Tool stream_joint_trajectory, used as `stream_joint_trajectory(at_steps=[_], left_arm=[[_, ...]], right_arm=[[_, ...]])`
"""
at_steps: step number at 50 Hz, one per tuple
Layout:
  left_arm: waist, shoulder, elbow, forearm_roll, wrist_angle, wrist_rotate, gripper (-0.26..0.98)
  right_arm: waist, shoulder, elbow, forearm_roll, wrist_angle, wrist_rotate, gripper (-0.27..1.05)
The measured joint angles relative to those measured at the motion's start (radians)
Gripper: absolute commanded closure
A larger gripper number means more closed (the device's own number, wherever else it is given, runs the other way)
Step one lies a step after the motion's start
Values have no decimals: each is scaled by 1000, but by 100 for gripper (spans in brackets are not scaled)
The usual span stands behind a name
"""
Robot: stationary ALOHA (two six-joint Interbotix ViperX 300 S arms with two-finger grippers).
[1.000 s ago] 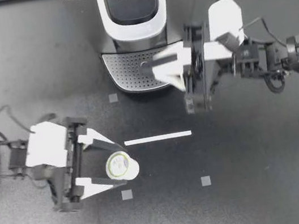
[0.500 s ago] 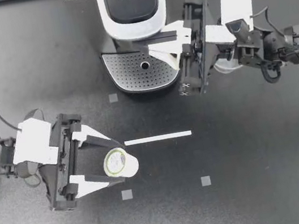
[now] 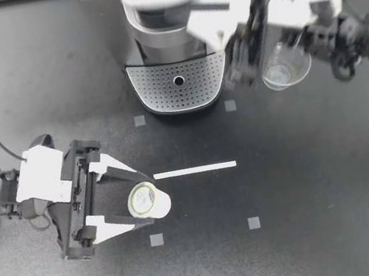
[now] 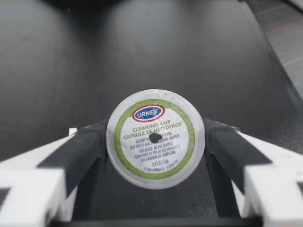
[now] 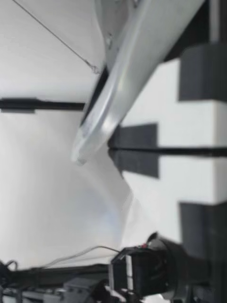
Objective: Place the coffee capsule inside the capsule container, then place the cup onto the center of the cup tray, then push the 'Hot Water' and 'Travel Mug' buttons.
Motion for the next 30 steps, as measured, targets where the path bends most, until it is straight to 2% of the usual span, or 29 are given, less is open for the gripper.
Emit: stream_joint_trajectory(at_steps=[15, 30], left_arm=[[0, 0, 0, 0, 0, 0, 24], [0, 0, 0, 0, 0, -3, 24]], right_arm=[[-34, -3, -17, 0, -8, -2, 75], [-98, -3, -74, -2, -8, -3, 75]])
